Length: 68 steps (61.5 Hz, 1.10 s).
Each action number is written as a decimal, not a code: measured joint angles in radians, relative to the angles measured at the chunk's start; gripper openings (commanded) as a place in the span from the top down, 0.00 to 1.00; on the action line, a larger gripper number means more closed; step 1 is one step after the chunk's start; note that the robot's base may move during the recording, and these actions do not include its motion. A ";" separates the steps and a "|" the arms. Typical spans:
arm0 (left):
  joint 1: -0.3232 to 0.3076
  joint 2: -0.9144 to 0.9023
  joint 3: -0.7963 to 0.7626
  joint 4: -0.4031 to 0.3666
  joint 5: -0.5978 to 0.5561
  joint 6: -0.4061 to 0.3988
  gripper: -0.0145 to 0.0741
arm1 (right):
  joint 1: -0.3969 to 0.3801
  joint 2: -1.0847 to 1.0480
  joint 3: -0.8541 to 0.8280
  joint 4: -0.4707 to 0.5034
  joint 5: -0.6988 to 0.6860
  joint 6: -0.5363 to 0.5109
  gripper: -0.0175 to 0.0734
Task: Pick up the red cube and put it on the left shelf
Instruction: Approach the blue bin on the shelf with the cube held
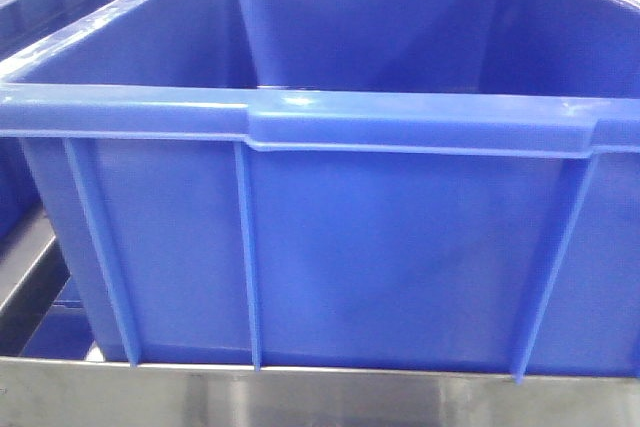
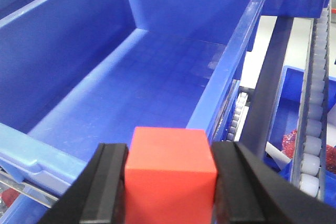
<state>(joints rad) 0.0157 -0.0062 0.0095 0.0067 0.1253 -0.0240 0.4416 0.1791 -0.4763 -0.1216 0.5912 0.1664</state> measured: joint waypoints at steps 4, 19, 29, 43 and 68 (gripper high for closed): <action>0.000 0.000 0.000 0.000 0.000 0.000 0.72 | 0.000 0.000 0.000 0.000 0.000 0.000 0.74; 0.000 0.000 0.000 0.000 0.000 0.000 0.72 | 0.000 0.008 -0.106 0.000 0.072 0.000 0.74; 0.000 0.000 0.000 0.000 0.000 0.000 0.72 | 0.000 0.118 -0.306 0.000 0.186 0.000 0.74; 0.000 0.000 0.000 0.000 0.000 0.000 0.72 | 0.010 0.423 -0.535 0.130 0.290 -0.109 0.74; 0.000 0.000 0.000 0.000 0.000 0.000 0.72 | 0.115 0.972 -0.644 0.235 0.223 -0.183 0.74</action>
<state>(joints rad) 0.0157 -0.0062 0.0095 0.0067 0.1253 -0.0240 0.5565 1.1511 -1.1202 0.1132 0.8142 -0.0169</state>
